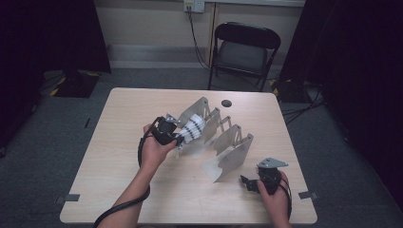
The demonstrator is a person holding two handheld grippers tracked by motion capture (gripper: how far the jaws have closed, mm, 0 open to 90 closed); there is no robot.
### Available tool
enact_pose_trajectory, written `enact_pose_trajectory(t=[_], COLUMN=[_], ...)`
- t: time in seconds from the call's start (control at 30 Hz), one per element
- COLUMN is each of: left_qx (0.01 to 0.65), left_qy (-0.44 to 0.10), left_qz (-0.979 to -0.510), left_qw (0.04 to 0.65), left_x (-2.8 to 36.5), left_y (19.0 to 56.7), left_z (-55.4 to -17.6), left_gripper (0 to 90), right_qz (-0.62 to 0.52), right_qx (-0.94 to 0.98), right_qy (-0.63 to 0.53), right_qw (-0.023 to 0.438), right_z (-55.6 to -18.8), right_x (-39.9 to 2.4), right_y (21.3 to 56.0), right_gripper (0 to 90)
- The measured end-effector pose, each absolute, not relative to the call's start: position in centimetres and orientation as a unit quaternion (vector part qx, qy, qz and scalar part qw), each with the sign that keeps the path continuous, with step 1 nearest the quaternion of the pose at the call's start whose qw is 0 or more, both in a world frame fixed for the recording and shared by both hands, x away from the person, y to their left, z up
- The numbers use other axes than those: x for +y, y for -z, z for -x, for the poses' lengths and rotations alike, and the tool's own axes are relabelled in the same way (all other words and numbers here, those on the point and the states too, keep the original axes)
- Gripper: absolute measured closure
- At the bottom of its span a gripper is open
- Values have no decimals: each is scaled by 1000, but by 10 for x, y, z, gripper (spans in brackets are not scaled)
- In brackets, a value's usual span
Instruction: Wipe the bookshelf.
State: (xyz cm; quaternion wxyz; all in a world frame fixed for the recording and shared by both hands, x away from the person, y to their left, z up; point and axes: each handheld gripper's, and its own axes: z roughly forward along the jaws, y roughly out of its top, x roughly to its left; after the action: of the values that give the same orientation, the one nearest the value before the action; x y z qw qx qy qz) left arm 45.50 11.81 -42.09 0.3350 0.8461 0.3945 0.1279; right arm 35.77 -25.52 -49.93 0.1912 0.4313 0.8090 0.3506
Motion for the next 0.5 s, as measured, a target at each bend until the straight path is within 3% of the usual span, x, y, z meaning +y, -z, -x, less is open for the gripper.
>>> enact_pose_trajectory(t=[0.5], left_qx=[416], left_qy=[-97], left_qz=[-851], left_qw=[305], left_x=[120], left_y=[470], left_z=[-452], left_gripper=[761], right_qz=[-431], right_qx=[809], right_qy=[-351], right_qw=[192], right_z=[-356], right_x=[-255], right_y=[499], right_gripper=[125])
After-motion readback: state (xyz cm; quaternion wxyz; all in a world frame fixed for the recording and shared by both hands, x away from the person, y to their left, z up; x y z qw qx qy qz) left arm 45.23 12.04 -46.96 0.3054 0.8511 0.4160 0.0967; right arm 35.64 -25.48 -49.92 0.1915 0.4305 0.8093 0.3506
